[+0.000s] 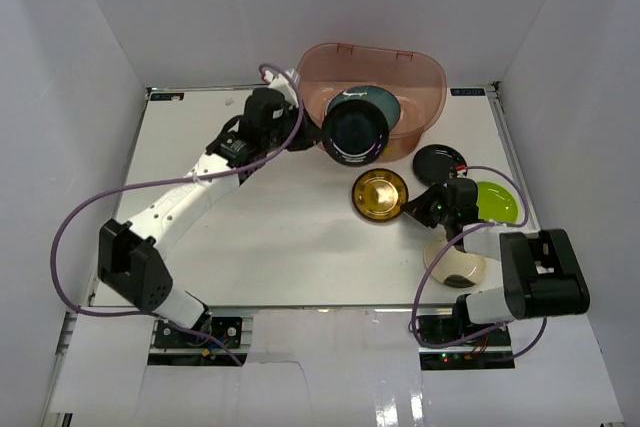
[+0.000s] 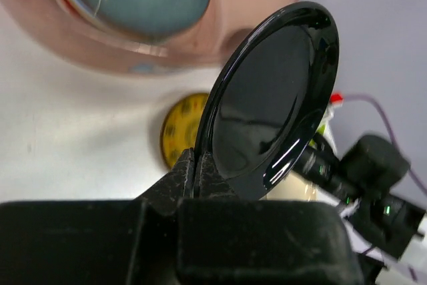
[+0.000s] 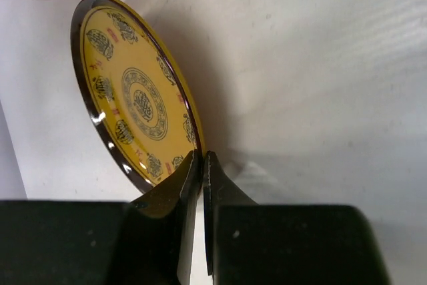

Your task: Place the plates into the plastic bin on the countertop

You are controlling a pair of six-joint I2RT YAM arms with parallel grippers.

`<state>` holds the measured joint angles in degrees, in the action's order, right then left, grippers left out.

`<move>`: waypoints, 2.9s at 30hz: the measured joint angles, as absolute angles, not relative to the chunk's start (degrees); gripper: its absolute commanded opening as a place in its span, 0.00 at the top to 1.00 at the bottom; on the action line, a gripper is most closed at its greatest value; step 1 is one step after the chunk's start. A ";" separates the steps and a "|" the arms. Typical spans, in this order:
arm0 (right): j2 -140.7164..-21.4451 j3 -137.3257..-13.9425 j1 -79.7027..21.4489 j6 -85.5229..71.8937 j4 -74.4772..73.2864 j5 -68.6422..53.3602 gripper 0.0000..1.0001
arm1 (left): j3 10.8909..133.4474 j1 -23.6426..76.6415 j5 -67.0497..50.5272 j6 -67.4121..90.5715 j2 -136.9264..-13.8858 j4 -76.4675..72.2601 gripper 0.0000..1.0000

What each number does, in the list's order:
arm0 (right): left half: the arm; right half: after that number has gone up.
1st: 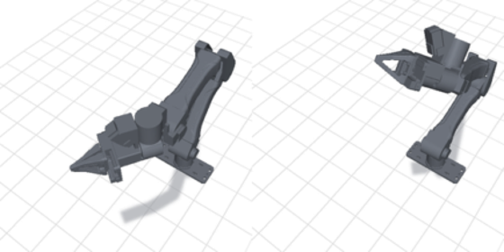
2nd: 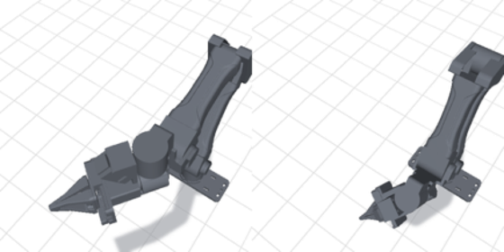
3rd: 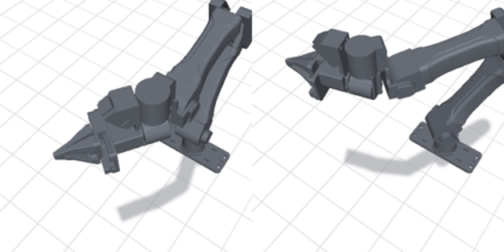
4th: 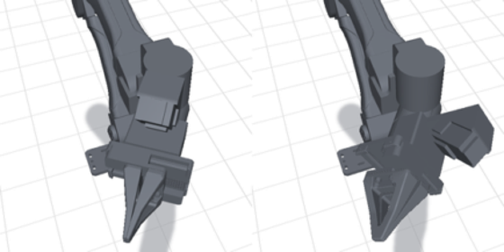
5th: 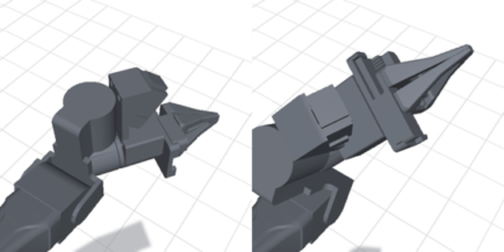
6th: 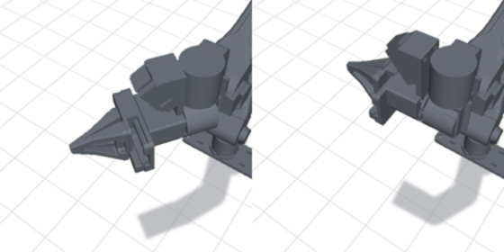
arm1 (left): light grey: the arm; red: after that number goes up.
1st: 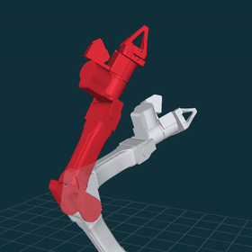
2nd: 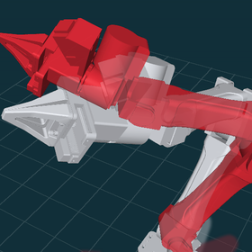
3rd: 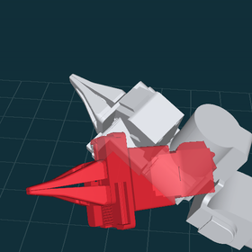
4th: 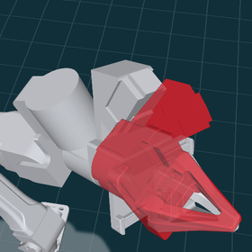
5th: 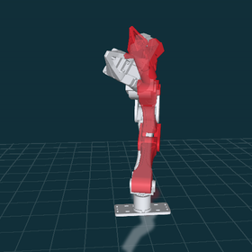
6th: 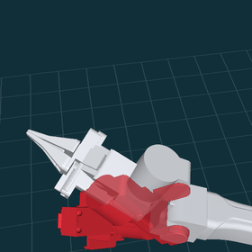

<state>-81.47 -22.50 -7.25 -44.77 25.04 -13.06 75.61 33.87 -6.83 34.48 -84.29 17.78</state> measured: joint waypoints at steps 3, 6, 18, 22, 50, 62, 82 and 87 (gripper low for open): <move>-75.42 -19.62 -7.57 -44.34 23.18 -14.20 0.92 | 88.23 32.82 -7.14 33.47 -92.75 18.74 1.00; -68.77 -17.98 -8.91 -43.33 20.36 -14.79 0.92 | 101.08 31.90 -7.38 32.60 -102.54 18.94 1.00; -46.76 -24.29 -12.56 -36.84 0.60 -16.45 0.92 | 134.02 27.31 -6.87 30.04 -136.68 27.14 0.95; -44.07 -32.53 -12.58 -35.20 -3.46 -16.19 0.92 | 132.42 26.65 -8.51 29.32 -139.50 26.98 0.70; -107.00 -84.42 -12.19 -30.83 -5.10 -6.74 0.92 | 68.84 30.22 -14.96 30.30 -75.44 11.53 0.02; -115.00 -97.51 -13.21 -30.83 -10.63 -8.73 0.23 | 48.77 51.53 -15.00 37.89 -84.44 9.85 0.03; -47.48 -45.78 1.58 -28.58 -12.14 1.61 0.76 | 78.91 64.16 -20.97 41.15 -121.64 -1.15 0.32; -41.74 -44.64 3.07 -30.28 -13.96 2.63 0.66 | 84.84 64.40 -21.45 42.46 -127.13 -2.26 0.52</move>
